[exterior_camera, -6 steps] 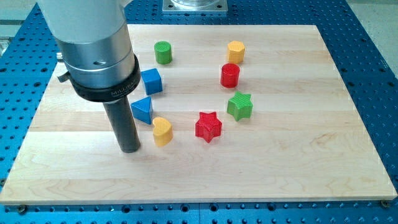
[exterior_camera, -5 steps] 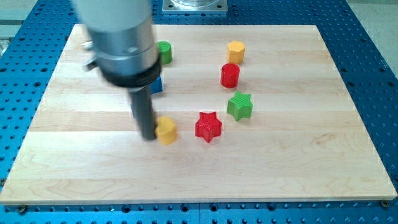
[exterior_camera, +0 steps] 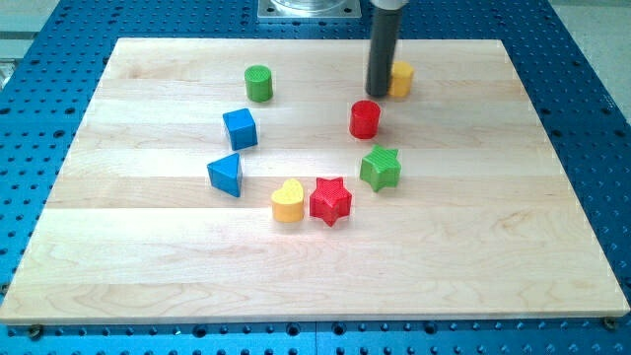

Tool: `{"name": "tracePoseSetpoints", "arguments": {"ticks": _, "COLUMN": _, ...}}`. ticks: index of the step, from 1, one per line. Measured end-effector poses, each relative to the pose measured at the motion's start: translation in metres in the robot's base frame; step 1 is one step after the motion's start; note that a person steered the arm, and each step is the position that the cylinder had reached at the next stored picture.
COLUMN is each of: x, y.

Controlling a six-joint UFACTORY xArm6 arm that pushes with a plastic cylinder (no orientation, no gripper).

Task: Move the yellow hexagon towards the top right side of the board

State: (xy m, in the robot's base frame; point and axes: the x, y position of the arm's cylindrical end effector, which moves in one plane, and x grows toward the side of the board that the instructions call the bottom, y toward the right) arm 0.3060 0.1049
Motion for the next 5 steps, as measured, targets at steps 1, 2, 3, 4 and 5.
{"name": "tracePoseSetpoints", "arguments": {"ticks": 1, "x": -0.006, "y": 0.018}}
{"name": "tracePoseSetpoints", "arguments": {"ticks": 2, "x": -0.032, "y": 0.045}}
{"name": "tracePoseSetpoints", "arguments": {"ticks": 3, "x": -0.038, "y": 0.066}}
{"name": "tracePoseSetpoints", "arguments": {"ticks": 4, "x": -0.011, "y": 0.035}}
{"name": "tracePoseSetpoints", "arguments": {"ticks": 5, "x": 0.035, "y": 0.003}}
